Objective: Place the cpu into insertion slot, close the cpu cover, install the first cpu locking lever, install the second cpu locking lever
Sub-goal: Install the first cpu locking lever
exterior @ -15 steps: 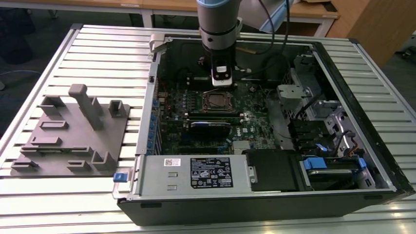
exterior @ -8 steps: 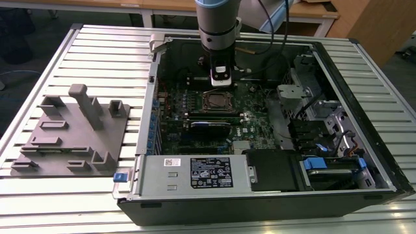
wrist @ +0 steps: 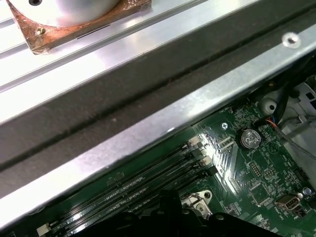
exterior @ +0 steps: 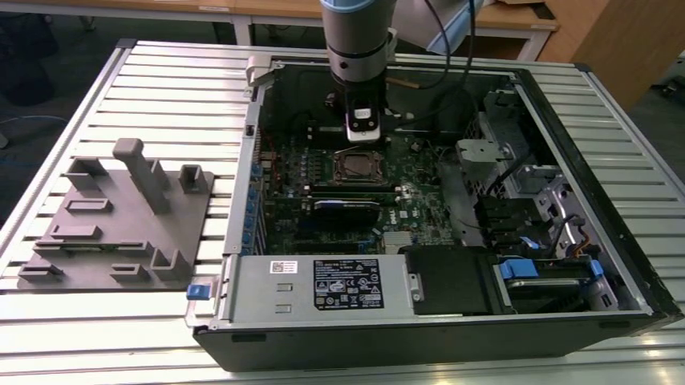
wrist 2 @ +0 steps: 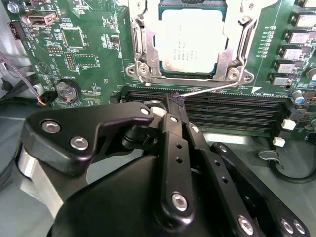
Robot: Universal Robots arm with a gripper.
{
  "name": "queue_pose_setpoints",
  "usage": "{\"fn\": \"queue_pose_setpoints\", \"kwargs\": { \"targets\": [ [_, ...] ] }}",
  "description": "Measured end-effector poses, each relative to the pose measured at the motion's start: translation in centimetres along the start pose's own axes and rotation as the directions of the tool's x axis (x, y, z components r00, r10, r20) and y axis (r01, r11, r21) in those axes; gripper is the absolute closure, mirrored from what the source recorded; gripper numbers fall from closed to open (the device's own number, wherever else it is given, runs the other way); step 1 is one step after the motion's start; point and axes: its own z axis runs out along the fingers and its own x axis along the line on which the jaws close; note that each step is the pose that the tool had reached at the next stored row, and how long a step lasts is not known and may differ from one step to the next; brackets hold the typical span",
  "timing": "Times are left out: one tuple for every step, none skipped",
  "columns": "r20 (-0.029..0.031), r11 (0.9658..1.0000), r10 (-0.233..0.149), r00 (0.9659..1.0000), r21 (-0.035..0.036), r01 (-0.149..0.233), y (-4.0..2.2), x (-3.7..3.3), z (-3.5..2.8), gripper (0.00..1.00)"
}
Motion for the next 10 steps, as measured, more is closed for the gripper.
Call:
{"fn": "queue_pose_setpoints", "kwargs": {
  "targets": [
    [0.0004, 1.0, 0.0, 1.0, -0.0003, 0.0, 0.01, 0.02, 0.02, 0.9],
    [0.0007, 1.0, 0.0, 1.0, -0.0004, 0.0, 0.03, 0.05, 0.03, 0.9],
    [0.0009, 1.0, 0.0, 1.0, -0.0006, 0.0, 0.05, 0.08, 0.05, 0.9],
    [0.0013, 1.0, 0.0, 1.0, -0.0008, 0.0, 0.08, 0.12, 0.07, 0.9],
    [0.0017, 1.0, 0.0, 1.0, -0.001, 0.0, 0.11, 0.16, 0.09, 0.9],
    [0.0018, 1.0, 0.0, 1.0, -0.001, 0.0, 0.13, 0.18, 0.1, 0.9],
    [0.0019, 1.0, -0.001, 1.0, -0.0011, 0.001, 0.13, 0.17, 0.11, 0.9],
    [0.0028, 1.0, -0.001, 1.0, -0.0017, 0.001, 0.12, 0.18, 0.13, 0.9],
    [0.0052, 1.0, -0.001, 1.0, -0.0031, 0.001, 0.11, 0.18, 0.18, 0.9],
    [0.0098, 1.0, -0.002, 0.9999, -0.0058, 0.002, 0.1, 0.19, 0.22, 0.9]
  ]
}}
